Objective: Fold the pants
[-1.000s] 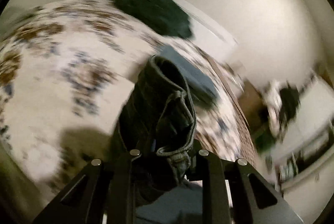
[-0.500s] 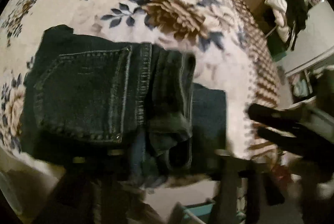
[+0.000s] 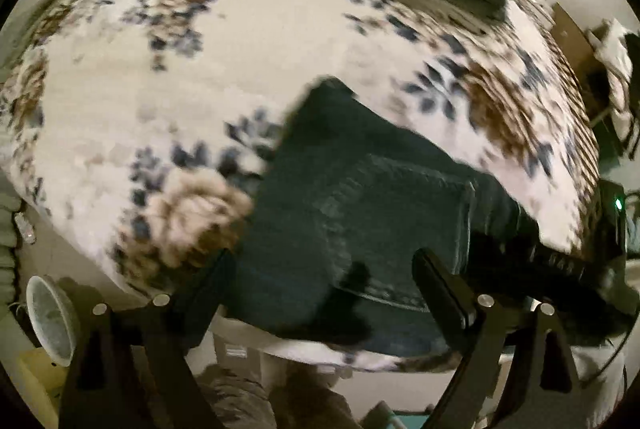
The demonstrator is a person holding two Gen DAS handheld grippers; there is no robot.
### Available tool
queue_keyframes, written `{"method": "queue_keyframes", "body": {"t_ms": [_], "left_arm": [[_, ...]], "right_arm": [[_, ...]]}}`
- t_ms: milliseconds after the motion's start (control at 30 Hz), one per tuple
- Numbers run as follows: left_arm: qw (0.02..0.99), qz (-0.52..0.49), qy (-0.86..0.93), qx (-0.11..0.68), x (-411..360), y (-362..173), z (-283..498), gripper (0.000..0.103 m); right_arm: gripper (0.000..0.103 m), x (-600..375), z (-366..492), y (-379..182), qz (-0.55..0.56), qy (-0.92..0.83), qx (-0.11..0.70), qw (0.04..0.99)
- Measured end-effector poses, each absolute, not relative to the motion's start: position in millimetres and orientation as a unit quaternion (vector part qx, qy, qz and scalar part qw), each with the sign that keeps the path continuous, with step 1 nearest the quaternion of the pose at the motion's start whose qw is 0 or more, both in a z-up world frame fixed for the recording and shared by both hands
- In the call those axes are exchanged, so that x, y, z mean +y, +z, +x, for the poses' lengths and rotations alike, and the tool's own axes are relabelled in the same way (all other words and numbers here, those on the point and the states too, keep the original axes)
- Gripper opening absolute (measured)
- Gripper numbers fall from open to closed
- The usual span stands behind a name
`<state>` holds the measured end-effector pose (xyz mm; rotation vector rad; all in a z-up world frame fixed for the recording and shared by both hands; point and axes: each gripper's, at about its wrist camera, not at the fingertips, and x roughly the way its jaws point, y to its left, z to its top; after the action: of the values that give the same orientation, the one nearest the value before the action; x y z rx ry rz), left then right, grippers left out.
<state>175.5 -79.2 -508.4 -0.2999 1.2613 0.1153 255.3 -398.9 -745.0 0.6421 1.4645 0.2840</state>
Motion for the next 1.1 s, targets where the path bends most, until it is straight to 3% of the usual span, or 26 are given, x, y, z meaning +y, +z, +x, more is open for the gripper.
{"method": "queue_keyframes", "body": {"t_ms": [67,133,367,733,800,833,867,900,933,967,1000,1100], "left_arm": [[0.797,-0.150,0.060,0.582,-69,-502,176,0.091],[0.798,-0.166,0.062,0.576,-61,-495,178,0.091],[0.788,-0.214,0.041,0.575,-55,-494,195,0.091],[0.728,-0.265,-0.048,0.630,-116,-559,253,0.091],[0.712,-0.269,-0.056,0.647,-123,-578,262,0.091],[0.704,-0.269,-0.056,0.655,-125,-587,265,0.091],[0.698,-0.276,-0.063,0.658,-126,-595,267,0.090],[0.695,-0.278,-0.068,0.659,-126,-601,268,0.088],[0.699,-0.281,-0.074,0.653,-124,-602,267,0.076],[0.705,-0.290,-0.090,0.641,-123,-601,266,0.051],[0.706,-0.292,-0.097,0.638,-122,-599,264,0.045],[0.706,-0.302,-0.099,0.632,-115,-590,256,0.044]], "right_arm": [[0.019,-393,250,-731,0.267,0.122,0.644,0.707],[0.017,-398,247,-716,0.263,0.115,0.638,0.714],[0.016,-492,219,-663,0.277,0.033,0.618,0.735],[0.017,-583,182,-687,0.305,-0.019,0.630,0.714],[0.029,-588,182,-702,0.298,-0.018,0.640,0.708],[0.048,-592,182,-709,0.290,-0.027,0.647,0.705],[0.060,-598,180,-718,0.288,-0.041,0.652,0.701],[0.061,-603,177,-722,0.288,-0.053,0.654,0.697],[0.063,-609,174,-724,0.285,-0.072,0.658,0.693],[0.066,-618,168,-725,0.296,-0.084,0.658,0.687],[0.067,-624,162,-723,0.321,-0.081,0.651,0.683],[0.070,-635,138,-716,0.406,-0.075,0.622,0.665]]}}
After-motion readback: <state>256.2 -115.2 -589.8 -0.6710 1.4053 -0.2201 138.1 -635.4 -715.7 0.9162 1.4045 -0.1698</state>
